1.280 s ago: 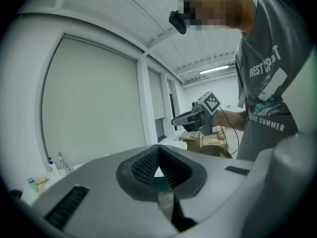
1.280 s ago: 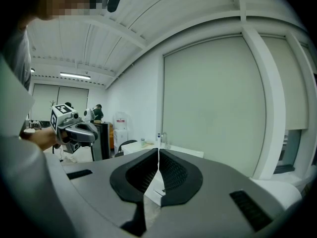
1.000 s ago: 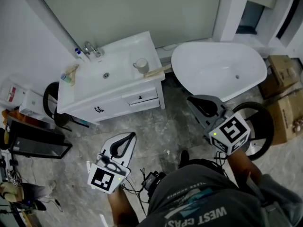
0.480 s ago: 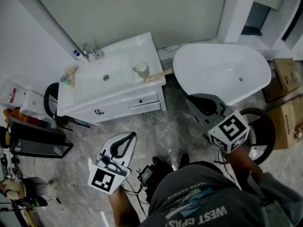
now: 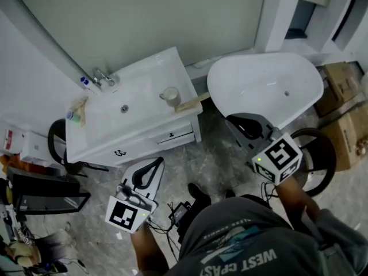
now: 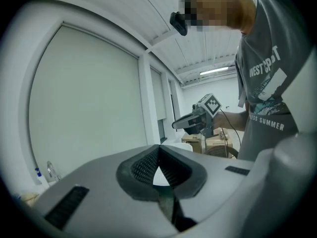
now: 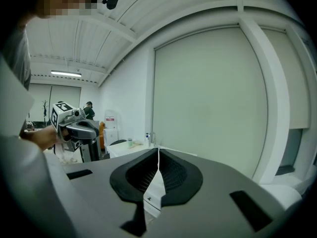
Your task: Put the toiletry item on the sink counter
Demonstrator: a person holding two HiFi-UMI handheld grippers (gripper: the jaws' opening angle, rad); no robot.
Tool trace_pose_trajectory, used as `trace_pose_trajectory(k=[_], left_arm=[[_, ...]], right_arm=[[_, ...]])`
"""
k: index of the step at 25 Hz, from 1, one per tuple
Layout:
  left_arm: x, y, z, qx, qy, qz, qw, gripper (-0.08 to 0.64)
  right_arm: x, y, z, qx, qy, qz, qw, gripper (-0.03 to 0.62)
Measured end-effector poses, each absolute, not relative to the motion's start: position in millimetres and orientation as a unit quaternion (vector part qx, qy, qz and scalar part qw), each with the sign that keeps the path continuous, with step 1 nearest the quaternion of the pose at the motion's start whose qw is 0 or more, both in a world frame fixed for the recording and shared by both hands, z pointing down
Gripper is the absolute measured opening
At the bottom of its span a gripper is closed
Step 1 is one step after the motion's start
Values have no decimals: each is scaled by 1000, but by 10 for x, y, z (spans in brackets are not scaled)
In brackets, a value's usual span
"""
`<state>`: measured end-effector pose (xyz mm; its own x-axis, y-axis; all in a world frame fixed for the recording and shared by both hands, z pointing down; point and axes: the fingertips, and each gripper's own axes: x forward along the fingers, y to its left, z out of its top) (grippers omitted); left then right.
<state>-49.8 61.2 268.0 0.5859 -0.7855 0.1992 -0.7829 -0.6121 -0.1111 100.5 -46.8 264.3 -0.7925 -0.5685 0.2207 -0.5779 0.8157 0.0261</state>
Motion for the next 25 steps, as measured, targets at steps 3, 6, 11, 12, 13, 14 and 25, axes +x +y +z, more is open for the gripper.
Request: trace_pose_trajectory(k=[3,6,11,12,13,14,25], left_arm=[[-627,452,2691,-897,426,-115,9,2],[-772,355,2708,-902,416,-114,8,3],[-1014,232,2734,-907,405,-112,7,2],[-1050,214,2737,-909,402,-112,8,2],[-1085,197,2738,-910,399,-112,9,3],[-1117,180,2737,-911,396,-111,10,2],[-1356,67,2745,-918,384,-94,11,3]], right_arm=[[864,-584,2630,316,-943,22,105,32],[728,-642,2666,323,-940,24,108,32],[572,-741,2677,342,-933,25,110,32],[542,-752,2675,345,-932,25,110,32],[513,-760,2675,348,-931,25,110,32],[485,-767,2677,351,-930,24,110,32],[288,-840,2742,372,-921,27,113,32]])
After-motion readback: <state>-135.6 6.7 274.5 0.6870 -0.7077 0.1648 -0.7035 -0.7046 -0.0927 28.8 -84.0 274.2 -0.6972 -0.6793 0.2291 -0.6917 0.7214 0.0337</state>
